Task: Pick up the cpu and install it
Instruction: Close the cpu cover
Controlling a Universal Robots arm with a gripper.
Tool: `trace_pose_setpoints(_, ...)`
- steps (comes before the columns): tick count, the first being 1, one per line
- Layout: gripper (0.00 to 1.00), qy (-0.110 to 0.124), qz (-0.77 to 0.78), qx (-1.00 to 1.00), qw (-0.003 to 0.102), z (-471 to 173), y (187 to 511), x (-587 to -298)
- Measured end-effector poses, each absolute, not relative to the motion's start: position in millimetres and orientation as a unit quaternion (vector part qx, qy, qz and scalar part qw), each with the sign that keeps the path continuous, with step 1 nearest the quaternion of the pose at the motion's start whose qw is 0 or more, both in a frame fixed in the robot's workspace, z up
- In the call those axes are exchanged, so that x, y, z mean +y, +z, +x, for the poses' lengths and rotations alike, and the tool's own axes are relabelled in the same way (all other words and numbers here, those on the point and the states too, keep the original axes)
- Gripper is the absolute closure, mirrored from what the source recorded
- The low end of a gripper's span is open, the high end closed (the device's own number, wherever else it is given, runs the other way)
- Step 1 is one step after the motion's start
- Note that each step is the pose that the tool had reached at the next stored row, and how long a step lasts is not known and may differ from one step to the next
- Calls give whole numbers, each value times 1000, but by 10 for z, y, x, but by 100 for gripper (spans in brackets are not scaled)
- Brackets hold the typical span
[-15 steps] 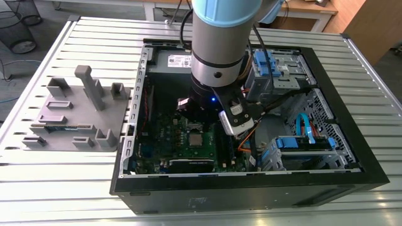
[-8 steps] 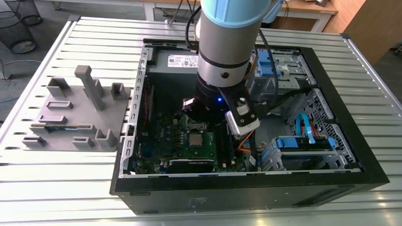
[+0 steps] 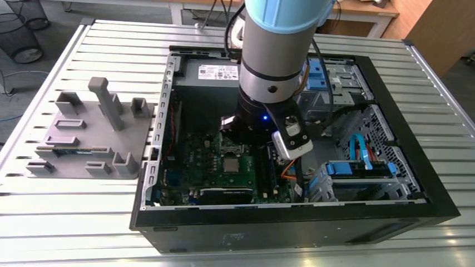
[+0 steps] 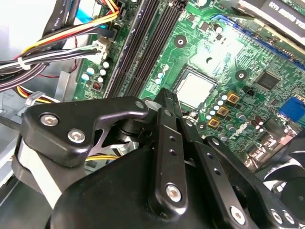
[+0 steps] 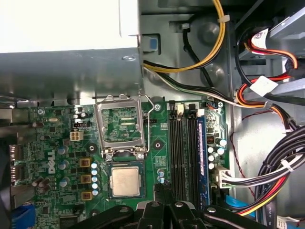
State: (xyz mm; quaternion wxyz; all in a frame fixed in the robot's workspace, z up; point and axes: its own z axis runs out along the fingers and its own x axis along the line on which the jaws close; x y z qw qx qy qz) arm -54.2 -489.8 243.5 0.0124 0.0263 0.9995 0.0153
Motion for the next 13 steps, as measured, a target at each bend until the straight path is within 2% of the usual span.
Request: trace_pose_setpoints(13, 89, 15, 26, 999, 12, -459, 2413, -4898)
